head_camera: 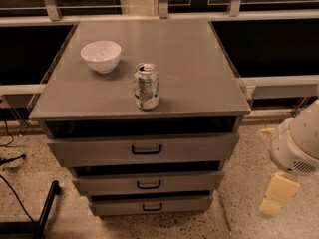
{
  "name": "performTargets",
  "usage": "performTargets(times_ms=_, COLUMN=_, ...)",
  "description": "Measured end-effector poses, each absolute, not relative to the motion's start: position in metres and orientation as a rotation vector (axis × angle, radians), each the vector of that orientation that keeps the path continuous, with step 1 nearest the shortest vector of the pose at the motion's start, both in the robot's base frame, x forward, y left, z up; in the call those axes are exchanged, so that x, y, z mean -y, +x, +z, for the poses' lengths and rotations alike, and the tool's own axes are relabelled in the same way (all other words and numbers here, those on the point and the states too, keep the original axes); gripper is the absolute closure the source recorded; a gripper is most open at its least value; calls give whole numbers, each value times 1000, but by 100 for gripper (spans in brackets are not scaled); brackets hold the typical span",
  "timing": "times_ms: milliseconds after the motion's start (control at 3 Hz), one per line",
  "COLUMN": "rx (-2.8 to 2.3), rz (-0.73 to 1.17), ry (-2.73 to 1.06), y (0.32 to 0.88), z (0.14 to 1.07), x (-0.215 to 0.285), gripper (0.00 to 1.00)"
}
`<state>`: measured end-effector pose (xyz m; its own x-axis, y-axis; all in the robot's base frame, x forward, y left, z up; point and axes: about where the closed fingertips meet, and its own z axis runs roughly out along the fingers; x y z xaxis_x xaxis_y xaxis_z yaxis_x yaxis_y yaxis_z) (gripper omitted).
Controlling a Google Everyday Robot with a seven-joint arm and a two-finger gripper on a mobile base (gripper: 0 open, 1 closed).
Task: Open bottom drawer
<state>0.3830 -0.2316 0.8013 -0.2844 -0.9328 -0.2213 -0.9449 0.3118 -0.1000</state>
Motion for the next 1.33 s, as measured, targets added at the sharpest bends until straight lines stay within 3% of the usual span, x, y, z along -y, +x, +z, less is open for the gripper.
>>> performTargets(times_ms=1000, rx=-2343, rz=221, ry=-1611, y=341, z=622, x=246, gripper=0)
performTargets(times_ms=1333, rx=-2344, rz=220, ry=-1614, y=341, z=624, x=246, gripper=0)
